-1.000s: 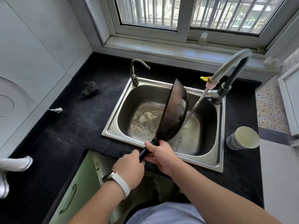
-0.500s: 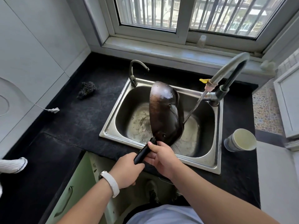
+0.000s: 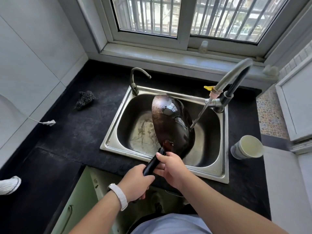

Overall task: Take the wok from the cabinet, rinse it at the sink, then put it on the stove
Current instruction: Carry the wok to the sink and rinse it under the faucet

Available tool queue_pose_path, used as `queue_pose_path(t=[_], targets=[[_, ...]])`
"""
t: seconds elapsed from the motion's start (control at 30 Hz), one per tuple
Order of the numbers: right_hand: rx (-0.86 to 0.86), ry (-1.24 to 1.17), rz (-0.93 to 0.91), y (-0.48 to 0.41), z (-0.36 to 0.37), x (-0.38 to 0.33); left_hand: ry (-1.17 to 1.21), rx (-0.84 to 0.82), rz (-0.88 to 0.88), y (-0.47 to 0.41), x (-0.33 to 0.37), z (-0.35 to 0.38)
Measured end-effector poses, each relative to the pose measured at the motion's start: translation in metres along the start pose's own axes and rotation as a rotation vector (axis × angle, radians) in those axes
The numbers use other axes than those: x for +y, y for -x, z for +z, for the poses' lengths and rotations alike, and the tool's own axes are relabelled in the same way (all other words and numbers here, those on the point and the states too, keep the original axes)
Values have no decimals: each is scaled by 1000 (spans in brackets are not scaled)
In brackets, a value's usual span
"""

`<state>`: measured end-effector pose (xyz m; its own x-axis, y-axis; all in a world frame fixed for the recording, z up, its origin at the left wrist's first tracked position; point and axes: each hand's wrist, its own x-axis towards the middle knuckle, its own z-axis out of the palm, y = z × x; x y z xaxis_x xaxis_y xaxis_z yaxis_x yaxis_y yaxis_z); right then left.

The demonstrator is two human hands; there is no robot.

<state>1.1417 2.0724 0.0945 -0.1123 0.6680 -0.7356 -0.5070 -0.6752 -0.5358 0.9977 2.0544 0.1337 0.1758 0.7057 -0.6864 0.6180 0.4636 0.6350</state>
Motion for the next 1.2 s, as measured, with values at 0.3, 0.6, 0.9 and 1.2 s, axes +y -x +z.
queue_pose_path(t=[0.3, 0.6, 0.9, 1.2], targets=[[82, 32, -65, -3, -6, -8, 64, -114, 10, -7, 19, -3], [122, 15, -95, 0, -5, -21, 71, -199, -7, -13, 40, -11], [136, -7, -73, 1, -12, -38, 50, -229, -11, -24, 59, -8], [206, -24, -54, 4, -22, -40, 66, -289, -38, -32, 66, -1]])
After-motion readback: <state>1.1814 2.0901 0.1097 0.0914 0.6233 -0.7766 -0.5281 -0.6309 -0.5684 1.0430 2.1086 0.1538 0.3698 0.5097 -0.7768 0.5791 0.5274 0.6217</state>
